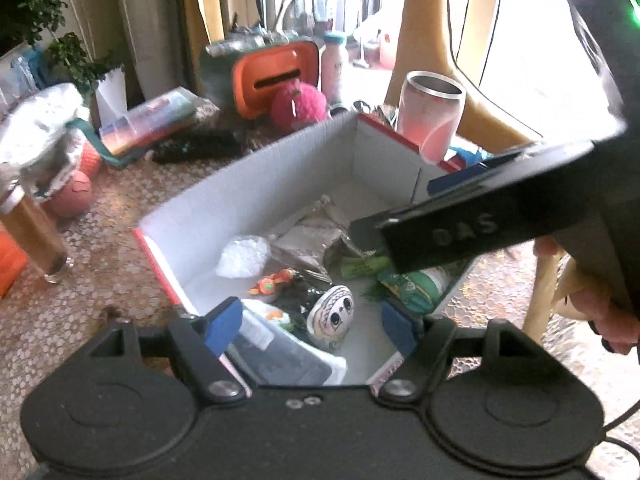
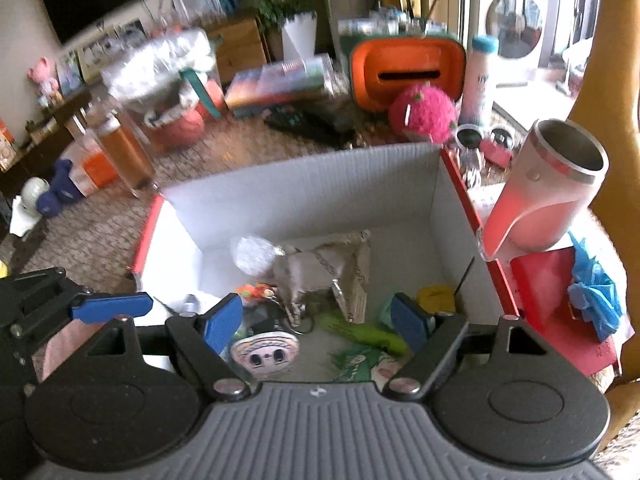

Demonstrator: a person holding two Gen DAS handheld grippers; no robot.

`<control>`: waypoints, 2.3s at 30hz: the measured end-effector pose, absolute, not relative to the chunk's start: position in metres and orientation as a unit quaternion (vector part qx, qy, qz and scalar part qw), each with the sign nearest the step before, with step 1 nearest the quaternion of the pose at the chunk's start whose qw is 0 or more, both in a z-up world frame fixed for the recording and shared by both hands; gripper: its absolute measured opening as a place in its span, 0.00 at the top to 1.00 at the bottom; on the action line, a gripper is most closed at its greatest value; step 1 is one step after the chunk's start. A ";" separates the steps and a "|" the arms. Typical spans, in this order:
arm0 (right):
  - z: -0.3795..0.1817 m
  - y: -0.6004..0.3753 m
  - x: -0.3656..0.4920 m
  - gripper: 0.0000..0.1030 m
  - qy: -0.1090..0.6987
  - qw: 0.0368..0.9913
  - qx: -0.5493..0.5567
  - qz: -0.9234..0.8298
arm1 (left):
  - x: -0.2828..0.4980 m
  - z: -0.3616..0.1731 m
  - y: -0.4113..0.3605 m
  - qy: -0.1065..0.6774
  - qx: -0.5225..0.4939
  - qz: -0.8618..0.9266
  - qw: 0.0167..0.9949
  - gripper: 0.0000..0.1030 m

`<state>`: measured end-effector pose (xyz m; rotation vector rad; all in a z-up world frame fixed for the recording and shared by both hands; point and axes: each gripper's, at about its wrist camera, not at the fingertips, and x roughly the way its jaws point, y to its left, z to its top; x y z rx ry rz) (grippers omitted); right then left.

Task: Organize objects
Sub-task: 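Lift both grippers out of the shoebox and move them over the towel, then grasp the brown beaded bracelet with the left gripper while the right gripper grasps the beige oval stone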

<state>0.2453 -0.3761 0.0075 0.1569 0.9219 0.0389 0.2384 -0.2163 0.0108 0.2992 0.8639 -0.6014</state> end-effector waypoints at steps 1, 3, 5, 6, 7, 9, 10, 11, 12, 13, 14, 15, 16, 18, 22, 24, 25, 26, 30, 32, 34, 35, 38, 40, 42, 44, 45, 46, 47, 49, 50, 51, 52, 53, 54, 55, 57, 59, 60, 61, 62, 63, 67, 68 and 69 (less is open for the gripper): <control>0.012 -0.373 0.239 0.21 0.436 0.897 0.073 0.018 | 0.236 0.015 -0.210 0.407 0.138 -0.286 0.857 0.26; 0.021 -0.367 0.228 0.21 0.422 0.904 0.070 0.020 | 0.229 0.022 -0.197 0.399 0.134 -0.285 0.861 0.26; 0.029 -0.361 0.217 0.21 0.408 0.910 0.068 0.023 | 0.223 0.029 -0.182 0.392 0.131 -0.280 0.867 0.26; 0.033 -0.359 0.212 0.21 0.402 0.913 0.068 0.024 | 0.220 0.032 -0.175 0.388 0.129 -0.277 0.870 0.26; 0.037 -0.355 0.206 0.21 0.396 0.916 0.067 0.026 | 0.217 0.035 -0.167 0.384 0.127 -0.273 0.873 0.26; 0.044 -0.347 0.196 0.21 0.383 0.921 0.067 0.029 | 0.214 0.041 -0.152 0.379 0.117 -0.266 0.878 0.26; 0.046 -0.344 0.192 0.21 0.377 0.923 0.067 0.031 | 0.213 0.045 -0.145 0.377 0.113 -0.263 0.881 0.26; 0.049 -0.341 0.187 0.21 0.371 0.926 0.067 0.032 | 0.212 0.048 -0.138 0.374 0.110 -0.259 0.884 0.26; 0.051 -0.337 0.182 0.21 0.366 0.928 0.068 0.032 | 0.210 0.050 -0.131 0.371 0.107 -0.256 0.886 0.26; 0.053 -0.332 0.178 0.21 0.360 0.930 0.070 0.035 | 0.209 0.053 -0.123 0.367 0.105 -0.252 0.889 0.26; 0.055 -0.328 0.174 0.21 0.355 0.931 0.071 0.037 | 0.207 0.055 -0.116 0.365 0.104 -0.248 0.892 0.26; 0.056 -0.324 0.169 0.21 0.351 0.932 0.073 0.040 | 0.205 0.057 -0.108 0.362 0.102 -0.243 0.894 0.26; 0.056 -0.319 0.166 0.21 0.349 0.933 0.075 0.045 | 0.204 0.058 -0.102 0.360 0.100 -0.240 0.896 0.26; 0.058 -0.309 0.158 0.21 0.341 0.936 0.074 0.051 | 0.202 0.059 -0.088 0.355 0.095 -0.231 0.901 0.26; 0.057 -0.289 0.145 0.21 0.323 0.942 0.074 0.057 | 0.201 0.058 -0.060 0.347 0.078 -0.211 0.911 0.26; 0.056 -0.278 0.141 0.21 0.318 0.943 0.074 0.061 | 0.201 0.056 -0.047 0.349 0.069 -0.203 0.912 0.25; 0.055 -0.274 0.140 0.21 0.315 0.944 0.072 0.061 | 0.201 0.054 -0.041 0.350 0.065 -0.199 0.913 0.25; 0.054 -0.268 0.139 0.21 0.314 0.945 0.069 0.062 | 0.201 0.052 -0.035 0.352 0.062 -0.194 0.914 0.24; 0.046 -0.250 0.136 0.21 0.318 0.943 0.062 0.074 | 0.200 0.041 -0.013 0.358 0.051 -0.181 0.914 0.21; 0.040 -0.240 0.136 0.21 0.324 0.940 0.062 0.084 | 0.202 0.036 -0.004 0.360 0.048 -0.174 0.915 0.19; 0.033 -0.230 0.136 0.21 0.327 0.939 0.057 0.091 | 0.204 0.031 0.005 0.362 0.043 -0.168 0.916 0.13; 0.031 -0.225 0.135 0.21 0.329 0.938 0.054 0.095 | 0.206 0.030 0.008 0.362 0.041 -0.166 0.916 0.10; 0.024 -0.207 0.135 0.21 0.328 0.938 0.041 0.107 | 0.214 0.025 0.013 0.362 0.041 -0.162 0.917 0.05; 0.019 -0.194 0.136 0.21 0.325 0.938 0.029 0.115 | 0.220 0.021 0.014 0.363 0.044 -0.162 0.916 0.01; 0.015 -0.181 0.139 0.21 0.322 0.938 0.014 0.125 | 0.228 0.018 0.012 0.362 0.049 -0.164 0.916 0.01; 0.008 -0.167 0.143 0.21 0.320 0.938 -0.004 0.130 | 0.236 0.012 0.011 0.366 0.053 -0.167 0.914 0.01; 0.004 -0.162 0.145 0.21 0.320 0.938 -0.009 0.131 | 0.242 0.009 0.010 0.368 0.054 -0.168 0.913 0.01; 0.000 -0.157 0.149 0.21 0.319 0.938 -0.013 0.133 | 0.247 0.005 0.009 0.370 0.056 -0.168 0.912 0.01; -0.005 -0.153 0.154 0.21 0.319 0.938 -0.017 0.133 | 0.252 0.003 0.008 0.372 0.057 -0.169 0.911 0.01; -0.015 -0.146 0.164 0.21 0.318 0.939 -0.026 0.130 | 0.264 -0.003 0.006 0.375 0.059 -0.171 0.909 0.01; -0.020 -0.143 0.170 0.21 0.315 0.940 -0.030 0.127 | 0.269 -0.005 0.005 0.377 0.060 -0.173 0.908 0.01; -0.025 -0.139 0.176 0.21 0.315 0.940 -0.034 0.123 | 0.276 -0.007 0.004 0.379 0.062 -0.176 0.906 0.01; -0.030 -0.137 0.181 0.21 0.316 0.940 -0.035 0.122 | 0.281 -0.009 0.003 0.381 0.064 -0.179 0.905 0.01; -0.035 -0.134 0.187 0.21 0.318 0.940 -0.038 0.120 | 0.288 -0.010 0.002 0.382 0.068 -0.185 0.903 0.01; -0.040 -0.131 0.193 0.21 0.320 0.939 -0.041 0.118 | 0.292 -0.012 0.001 0.384 0.071 -0.191 0.901 0.01; -0.045 -0.128 0.199 0.21 0.321 0.939 -0.045 0.117 | 0.299 -0.013 -0.002 0.388 0.074 -0.202 0.896 0.01; -0.054 -0.122 0.210 0.21 0.323 0.938 -0.050 0.115 | 0.308 -0.017 -0.005 0.390 0.079 -0.215 0.892 0.01; -0.063 -0.120 0.222 0.21 0.325 0.938 -0.046 0.107 | 0.317 -0.021 -0.010 0.394 0.083 -0.227 0.887 0.01; -0.067 -0.121 0.228 0.21 0.328 0.938 -0.043 0.104 | 0.320 -0.024 -0.012 0.395 0.083 -0.231 0.885 0.01; -0.071 -0.121 0.235 0.21 0.331 0.938 -0.038 0.099 | 0.324 -0.026 -0.013 0.395 0.081 -0.233 0.885 0.01; -0.075 -0.121 0.241 0.21 0.332 0.938 -0.034 0.094 | 0.327 -0.028 -0.015 0.394 0.080 -0.233 0.886 0.01; -0.077 -0.122 0.247 0.21 0.332 0.939 -0.032 0.090 | 0.331 -0.029 -0.017 0.393 0.079 -0.234 0.886 0.01; -0.088 -0.122 0.267 0.21 0.334 0.939 -0.033 0.074 | 0.343 -0.035 -0.023 0.390 0.077 -0.245 0.884 0.04; -0.091 -0.123 0.271 0.21 0.336 0.939 -0.031 0.069 | 0.346 -0.037 -0.025 0.391 0.080 -0.249 0.883 0.06; -0.093 -0.123 0.275 0.21 0.339 0.938 -0.029 0.065 | 0.348 -0.039 -0.028 0.391 0.085 -0.254 0.881 0.09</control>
